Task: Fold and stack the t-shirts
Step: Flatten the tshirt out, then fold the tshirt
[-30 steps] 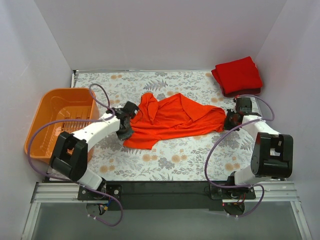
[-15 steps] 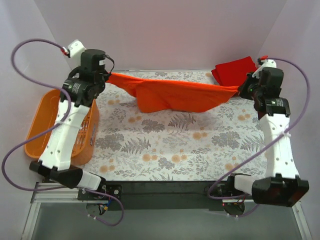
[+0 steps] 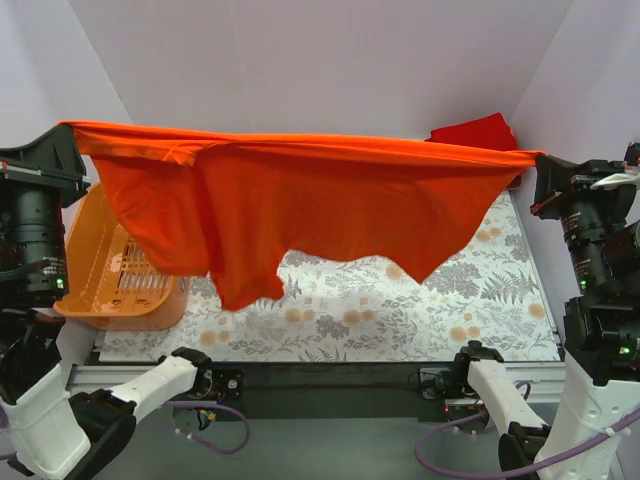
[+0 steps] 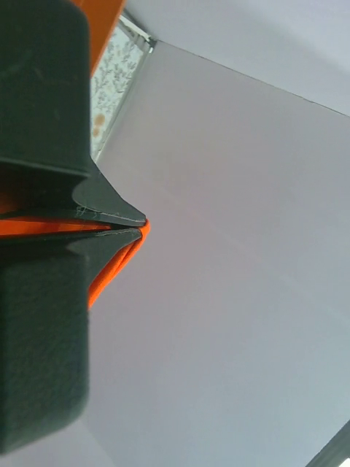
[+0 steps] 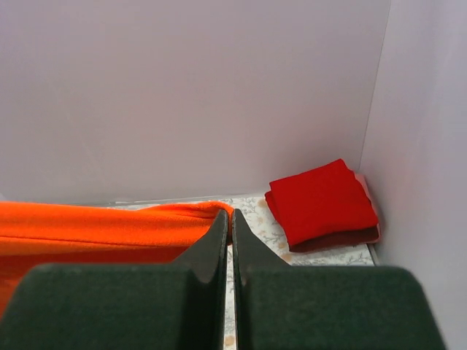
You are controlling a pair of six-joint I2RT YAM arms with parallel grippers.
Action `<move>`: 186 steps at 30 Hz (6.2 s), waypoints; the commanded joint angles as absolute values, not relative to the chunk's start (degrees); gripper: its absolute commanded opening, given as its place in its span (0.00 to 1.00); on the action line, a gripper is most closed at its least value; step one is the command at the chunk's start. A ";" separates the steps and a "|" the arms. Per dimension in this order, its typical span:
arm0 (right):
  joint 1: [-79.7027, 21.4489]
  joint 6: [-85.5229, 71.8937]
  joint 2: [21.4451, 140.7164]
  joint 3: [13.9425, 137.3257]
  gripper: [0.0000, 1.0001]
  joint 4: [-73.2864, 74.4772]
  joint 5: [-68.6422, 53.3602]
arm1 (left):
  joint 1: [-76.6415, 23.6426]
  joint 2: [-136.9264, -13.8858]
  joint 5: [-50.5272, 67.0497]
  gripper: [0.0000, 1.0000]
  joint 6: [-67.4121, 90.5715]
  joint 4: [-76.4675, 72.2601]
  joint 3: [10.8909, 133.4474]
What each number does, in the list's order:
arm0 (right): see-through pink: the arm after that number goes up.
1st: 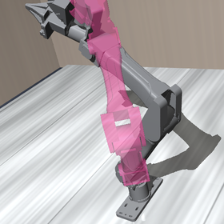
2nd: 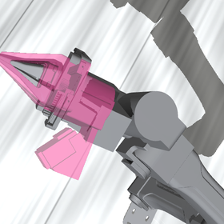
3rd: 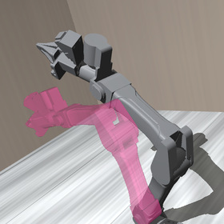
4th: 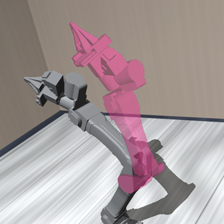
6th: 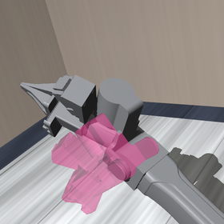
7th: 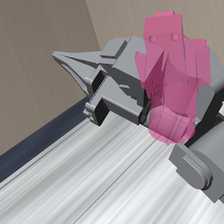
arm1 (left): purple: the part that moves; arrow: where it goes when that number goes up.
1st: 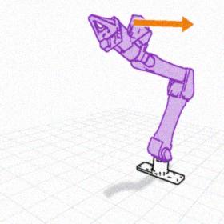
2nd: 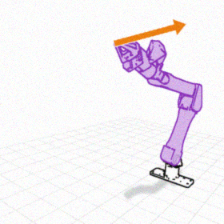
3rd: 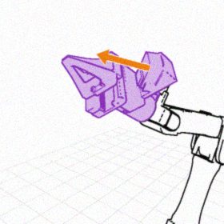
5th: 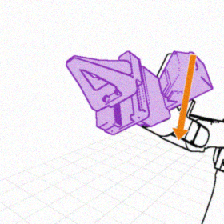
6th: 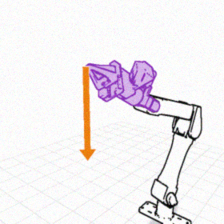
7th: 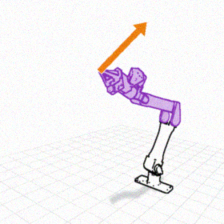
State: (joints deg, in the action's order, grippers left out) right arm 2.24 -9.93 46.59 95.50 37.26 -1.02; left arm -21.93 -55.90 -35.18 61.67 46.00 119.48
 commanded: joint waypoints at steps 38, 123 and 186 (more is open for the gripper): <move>4.04 -5.98 106.70 73.30 0.01 6.33 -4.30 | -14.41 -123.41 -16.79 0.00 60.90 34.53 107.05; 5.80 -8.17 96.94 65.13 0.01 16.00 1.67 | -12.30 -100.02 -0.88 0.00 77.16 52.12 89.92; 6.59 -12.39 92.29 55.72 0.55 17.22 6.07 | -17.31 -88.15 17.84 0.01 94.82 40.52 66.98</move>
State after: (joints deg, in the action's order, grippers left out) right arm 6.37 -12.10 95.02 54.43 17.17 5.96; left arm -15.70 -91.48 14.98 91.39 42.26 68.05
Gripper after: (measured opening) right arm 0.496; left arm 0.018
